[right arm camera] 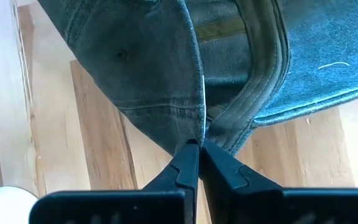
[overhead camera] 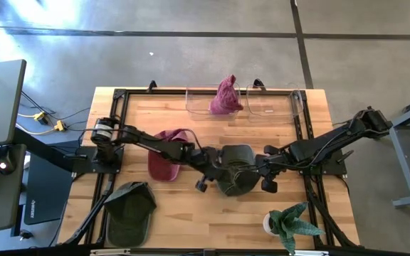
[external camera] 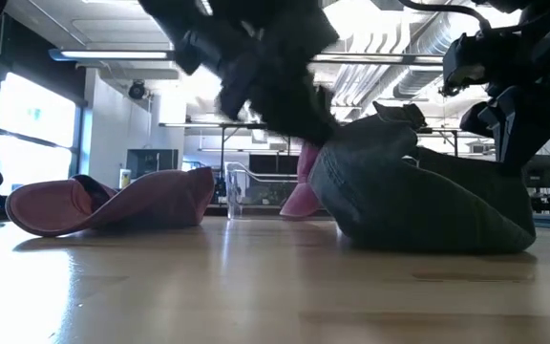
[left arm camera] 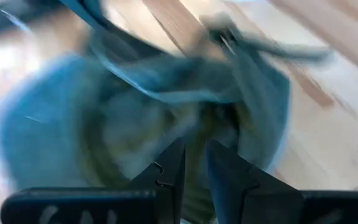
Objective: Pick & Place hat
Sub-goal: Put the top black cap into the right transparent bin
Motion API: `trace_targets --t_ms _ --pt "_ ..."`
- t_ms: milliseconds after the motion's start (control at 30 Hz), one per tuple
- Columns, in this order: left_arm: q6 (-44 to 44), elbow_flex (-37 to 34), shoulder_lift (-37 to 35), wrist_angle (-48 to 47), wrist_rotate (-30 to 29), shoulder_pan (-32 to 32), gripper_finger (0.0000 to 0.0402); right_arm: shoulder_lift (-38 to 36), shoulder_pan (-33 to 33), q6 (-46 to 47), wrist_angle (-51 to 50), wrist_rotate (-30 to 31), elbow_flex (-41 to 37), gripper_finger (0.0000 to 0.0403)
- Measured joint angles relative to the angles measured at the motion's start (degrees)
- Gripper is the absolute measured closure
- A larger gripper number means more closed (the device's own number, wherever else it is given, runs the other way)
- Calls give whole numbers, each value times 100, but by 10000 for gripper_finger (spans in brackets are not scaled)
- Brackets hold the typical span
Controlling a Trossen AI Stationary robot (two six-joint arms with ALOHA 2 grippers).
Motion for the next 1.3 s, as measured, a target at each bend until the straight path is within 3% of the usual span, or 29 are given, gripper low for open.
trace_targets --t_ms 300,533,800,1000,1133,1200,1300 --pt "-174 13 219 -1062 364 -6 342 -15 183 442 -525 -22 0 395" --pt "-577 13 -117 -1050 490 -6 342 -41 296 742 -790 27 0 393" --pt "-1026 7 -587 -1243 259 -44 342 -783 335 969 -858 737 0 389" --pt "-1028 7 -603 -1446 -476 -119 342 -1400 716 579 -166 1349 0 325" --pt "-1024 7 -601 -1494 -626 -116 342 -1224 961 -211 836 1989 0 256" --pt "-1001 7 -601 -1476 -773 -112 342 -929 933 -636 1251 1969 0 223" --pt "-983 7 -601 -1483 -1310 -109 342 -388 654 -1199 1639 1459 0 185"
